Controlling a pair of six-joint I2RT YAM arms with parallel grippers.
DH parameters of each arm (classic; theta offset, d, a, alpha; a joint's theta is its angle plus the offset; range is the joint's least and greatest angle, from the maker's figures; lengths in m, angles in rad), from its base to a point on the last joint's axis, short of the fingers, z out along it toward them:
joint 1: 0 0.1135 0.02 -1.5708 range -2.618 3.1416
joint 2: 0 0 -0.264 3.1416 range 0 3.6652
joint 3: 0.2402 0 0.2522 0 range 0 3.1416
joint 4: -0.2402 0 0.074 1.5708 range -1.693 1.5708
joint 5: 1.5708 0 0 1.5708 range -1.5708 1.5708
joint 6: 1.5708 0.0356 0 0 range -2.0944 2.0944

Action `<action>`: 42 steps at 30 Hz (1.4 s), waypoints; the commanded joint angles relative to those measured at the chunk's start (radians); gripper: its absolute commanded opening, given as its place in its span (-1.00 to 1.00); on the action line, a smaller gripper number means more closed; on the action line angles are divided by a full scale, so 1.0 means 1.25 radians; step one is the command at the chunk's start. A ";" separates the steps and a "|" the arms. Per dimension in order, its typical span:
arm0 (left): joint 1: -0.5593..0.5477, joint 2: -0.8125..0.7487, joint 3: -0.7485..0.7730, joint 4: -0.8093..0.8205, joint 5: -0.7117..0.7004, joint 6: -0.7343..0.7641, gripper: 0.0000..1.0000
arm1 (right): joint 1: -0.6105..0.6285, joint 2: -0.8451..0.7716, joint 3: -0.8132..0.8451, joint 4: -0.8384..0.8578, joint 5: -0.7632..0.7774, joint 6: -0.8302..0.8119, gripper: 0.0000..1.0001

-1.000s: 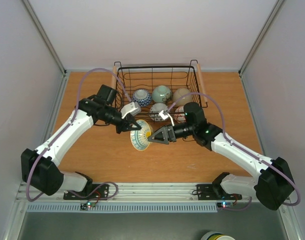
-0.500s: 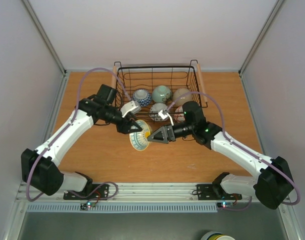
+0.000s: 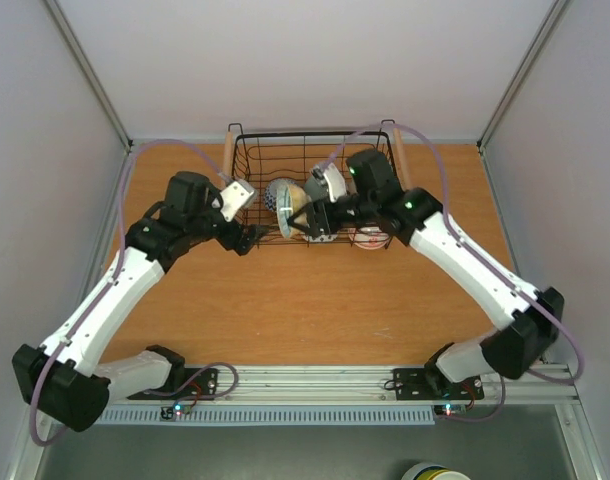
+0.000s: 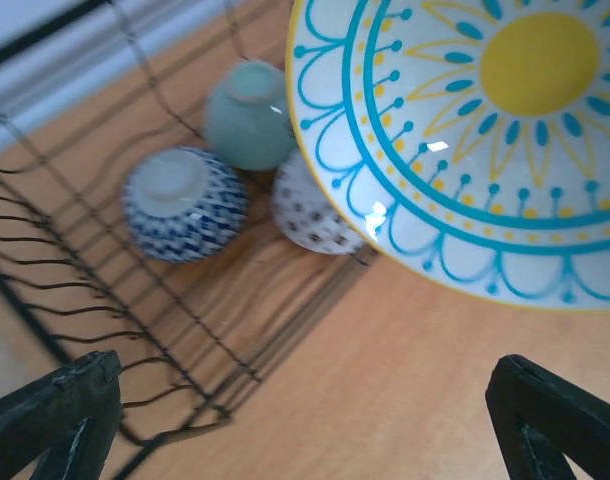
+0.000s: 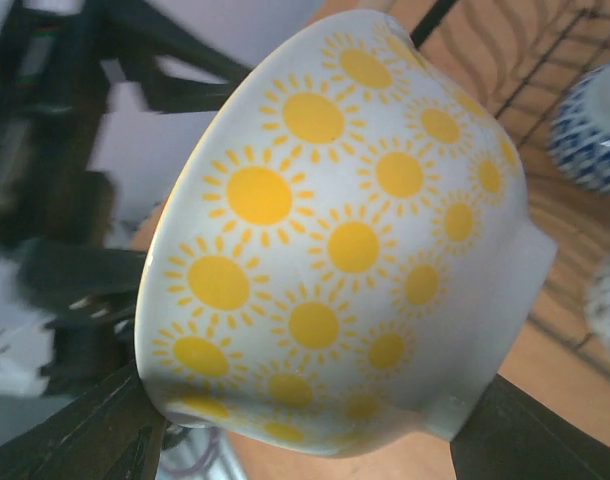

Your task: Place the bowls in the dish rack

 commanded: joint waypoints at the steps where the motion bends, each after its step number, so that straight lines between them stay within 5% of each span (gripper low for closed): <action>1: 0.015 -0.029 -0.007 0.099 -0.147 -0.044 0.99 | 0.001 0.140 0.181 -0.155 0.168 -0.077 -0.97; 15: 0.020 -0.028 -0.013 0.106 -0.157 -0.043 0.99 | 0.038 0.596 0.694 -0.504 0.399 -0.169 -0.97; 31: 0.020 -0.031 -0.009 0.096 -0.127 -0.045 0.99 | 0.121 0.783 0.874 -0.665 0.554 -0.253 -0.97; 42: 0.020 -0.028 -0.009 0.095 -0.119 -0.045 0.99 | 0.132 0.814 0.858 -0.696 0.521 -0.292 -0.97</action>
